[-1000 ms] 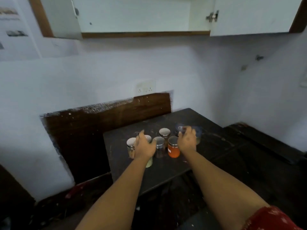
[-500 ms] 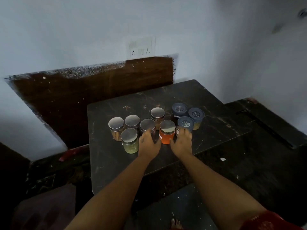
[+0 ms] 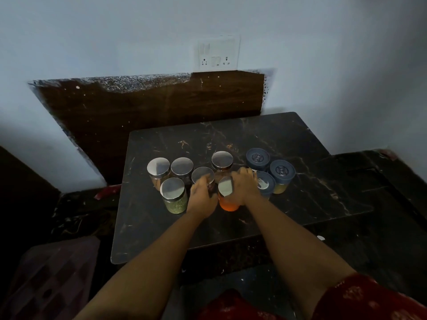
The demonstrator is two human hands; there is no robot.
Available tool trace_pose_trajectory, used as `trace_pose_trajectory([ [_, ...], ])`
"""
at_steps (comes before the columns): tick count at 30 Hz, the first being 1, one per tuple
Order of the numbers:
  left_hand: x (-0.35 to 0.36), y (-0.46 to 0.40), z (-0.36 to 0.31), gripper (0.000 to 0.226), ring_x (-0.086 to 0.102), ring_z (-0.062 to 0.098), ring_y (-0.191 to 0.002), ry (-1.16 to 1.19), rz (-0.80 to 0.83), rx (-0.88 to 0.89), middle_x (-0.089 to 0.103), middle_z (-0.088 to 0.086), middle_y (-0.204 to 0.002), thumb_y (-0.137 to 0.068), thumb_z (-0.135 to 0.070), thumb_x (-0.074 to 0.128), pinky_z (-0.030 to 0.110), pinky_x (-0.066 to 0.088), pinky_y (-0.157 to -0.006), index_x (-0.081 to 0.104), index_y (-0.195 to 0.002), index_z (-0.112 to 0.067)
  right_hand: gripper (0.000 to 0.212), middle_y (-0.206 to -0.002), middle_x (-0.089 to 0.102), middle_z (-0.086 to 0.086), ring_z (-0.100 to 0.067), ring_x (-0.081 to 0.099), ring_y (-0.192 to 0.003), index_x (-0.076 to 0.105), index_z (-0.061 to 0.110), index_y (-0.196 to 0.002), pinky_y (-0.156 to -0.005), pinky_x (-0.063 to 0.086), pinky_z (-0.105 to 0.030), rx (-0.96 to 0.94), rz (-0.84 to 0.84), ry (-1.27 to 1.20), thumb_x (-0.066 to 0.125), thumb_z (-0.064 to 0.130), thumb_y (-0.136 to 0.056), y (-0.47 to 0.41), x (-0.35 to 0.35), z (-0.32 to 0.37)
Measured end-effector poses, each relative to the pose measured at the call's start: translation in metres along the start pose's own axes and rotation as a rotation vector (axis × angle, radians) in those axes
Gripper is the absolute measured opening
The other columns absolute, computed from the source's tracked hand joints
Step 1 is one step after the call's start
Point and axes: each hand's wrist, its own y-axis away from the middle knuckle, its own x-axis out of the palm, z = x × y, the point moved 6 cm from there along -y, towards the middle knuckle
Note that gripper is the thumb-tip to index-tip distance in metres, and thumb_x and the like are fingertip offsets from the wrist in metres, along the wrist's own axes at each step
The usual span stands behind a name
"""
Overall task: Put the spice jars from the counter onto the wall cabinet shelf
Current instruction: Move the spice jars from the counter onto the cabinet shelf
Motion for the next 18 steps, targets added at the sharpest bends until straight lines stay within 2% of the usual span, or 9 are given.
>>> trace_pose_trajectory([
  [3,-0.003,0.002,-0.01,0.042,0.053,0.02,-0.118,0.195,0.0,-0.009,0.056,0.008,-0.13,-0.095,-0.015,0.053,0.036,0.045,-0.099,0.045,-0.136,-0.011,0.07,-0.114,0.039,-0.005,-0.024,0.049,-0.104,0.054,0.014,-0.111,-0.09,0.047,-0.038,0.062,-0.054,-0.346,0.078,0.057,-0.061,0.003,-0.017,-0.009],
  [6,-0.009,0.001,-0.028,0.036,0.054,0.02,-0.116,0.3,-0.046,0.008,0.058,0.004,-0.126,-0.101,-0.039,0.043,0.038,0.045,-0.098,0.051,-0.13,-0.019,0.059,-0.11,0.041,-0.003,-0.02,0.05,-0.097,0.053,0.014,-0.1,-0.081,0.048,-0.034,0.11,-0.14,-0.498,0.075,0.057,-0.065,0.002,-0.045,-0.009],
  [10,-0.016,-0.011,-0.049,0.047,0.048,0.019,-0.119,0.229,-0.026,0.061,0.051,0.002,-0.137,-0.098,-0.056,0.034,0.038,0.043,-0.097,0.043,-0.137,-0.032,0.065,-0.111,0.047,-0.003,-0.02,0.05,-0.102,0.055,0.013,-0.108,-0.082,0.05,-0.036,0.23,-0.118,-0.595,0.067,0.064,-0.069,-0.004,-0.074,-0.005],
  [12,-0.016,-0.013,-0.054,0.049,0.049,0.021,-0.119,0.232,0.009,0.077,0.05,0.003,-0.138,-0.098,-0.058,0.031,0.04,0.043,-0.1,0.04,-0.14,-0.035,0.058,-0.105,0.053,-0.004,-0.021,0.054,-0.099,0.057,0.012,-0.104,-0.079,0.049,-0.034,0.223,-0.049,-0.637,0.064,0.061,-0.074,-0.002,-0.082,-0.005],
  [15,-0.012,-0.013,-0.055,0.053,0.053,0.018,-0.11,0.292,0.049,0.042,0.052,0.006,-0.135,-0.097,-0.057,0.032,0.035,0.045,-0.093,0.038,-0.142,-0.031,0.049,-0.095,0.057,-0.004,-0.018,0.055,-0.087,0.057,0.014,-0.092,-0.083,0.049,-0.039,0.206,0.037,-0.669,0.061,0.06,-0.078,0.001,-0.088,-0.004],
  [17,-0.009,-0.017,-0.06,0.067,0.056,0.022,-0.112,0.338,0.064,-0.021,0.052,0.009,-0.137,-0.089,-0.069,0.032,0.039,0.048,-0.096,0.039,-0.143,-0.029,0.058,-0.104,0.062,-0.005,-0.019,0.059,-0.092,0.06,0.014,-0.1,-0.089,0.049,-0.04,0.204,0.099,-0.782,0.058,0.068,-0.077,0.0,-0.091,-0.002],
  [18,-0.007,-0.018,-0.062,0.074,0.057,0.024,-0.114,0.39,0.076,-0.074,0.053,0.012,-0.137,-0.085,-0.075,0.031,0.042,0.048,-0.097,0.04,-0.142,-0.028,0.061,-0.111,0.063,-0.007,-0.022,0.061,-0.099,0.061,0.016,-0.108,-0.094,0.048,-0.043,0.205,0.171,-0.958,0.056,0.07,-0.078,0.0,-0.088,0.001],
])
